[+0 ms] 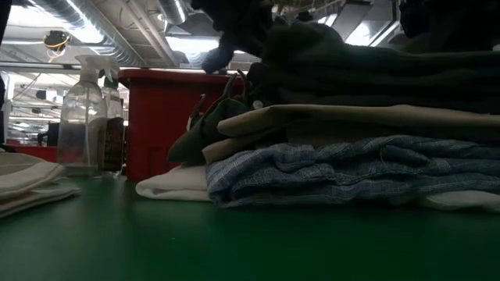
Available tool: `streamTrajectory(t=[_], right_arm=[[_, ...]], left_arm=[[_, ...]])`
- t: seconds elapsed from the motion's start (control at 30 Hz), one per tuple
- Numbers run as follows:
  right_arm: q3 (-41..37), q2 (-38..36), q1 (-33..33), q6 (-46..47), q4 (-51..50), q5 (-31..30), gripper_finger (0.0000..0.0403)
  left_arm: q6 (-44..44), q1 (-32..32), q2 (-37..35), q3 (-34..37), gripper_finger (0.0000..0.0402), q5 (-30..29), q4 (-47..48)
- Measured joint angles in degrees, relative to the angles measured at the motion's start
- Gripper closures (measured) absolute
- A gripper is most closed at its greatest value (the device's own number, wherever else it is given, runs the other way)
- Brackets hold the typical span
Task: Fold Laundry from Bin
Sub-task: Stack the folded green polo shirt on top of the folded light brown shorts
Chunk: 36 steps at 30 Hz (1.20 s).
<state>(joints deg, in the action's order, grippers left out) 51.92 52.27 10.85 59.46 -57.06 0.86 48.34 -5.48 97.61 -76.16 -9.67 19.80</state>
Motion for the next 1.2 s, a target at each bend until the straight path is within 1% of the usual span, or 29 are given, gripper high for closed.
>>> streamTrajectory(t=[0.17,0.3,0.43,0.7,0.83,0.93,1.1,1.2], right_arm=[[0.00,0.00,0.00,0.02,0.15,0.09,0.0196],[0.00,-0.07,0.00,0.02,0.02,0.17,0.0196],[0.00,-0.15,0.00,0.02,-0.08,0.21,0.0196],[0.04,-0.42,0.00,0.15,0.48,0.17,0.0196],[0.04,-0.42,0.00,0.21,3.03,-1.26,0.0196],[0.04,-0.42,0.00,-0.03,6.07,-2.49,0.0196],[0.04,-0.27,0.00,-4.11,8.01,-3.46,0.0196],[0.04,0.91,0.00,-5.43,7.63,-6.87,0.0196]], left_arm=[[0.70,-0.18,-2.04,0.00,0.0389,0.02,2.45],[1.06,-0.52,-3.31,0.00,0.0390,1.33,2.61],[3.28,-0.85,-4.07,0.00,0.0391,3.30,4.15],[6.85,-1.95,-8.29,-0.07,0.0392,3.36,9.19],[9.29,-2.31,-10.33,-0.07,0.0392,3.38,13.76],[11.32,-2.81,-10.54,-0.07,0.0392,3.37,18.42],[13.19,-3.63,-10.68,-0.07,0.0387,5.95,23.27],[14.76,-4.21,-10.68,-0.06,0.0382,5.90,24.79]])
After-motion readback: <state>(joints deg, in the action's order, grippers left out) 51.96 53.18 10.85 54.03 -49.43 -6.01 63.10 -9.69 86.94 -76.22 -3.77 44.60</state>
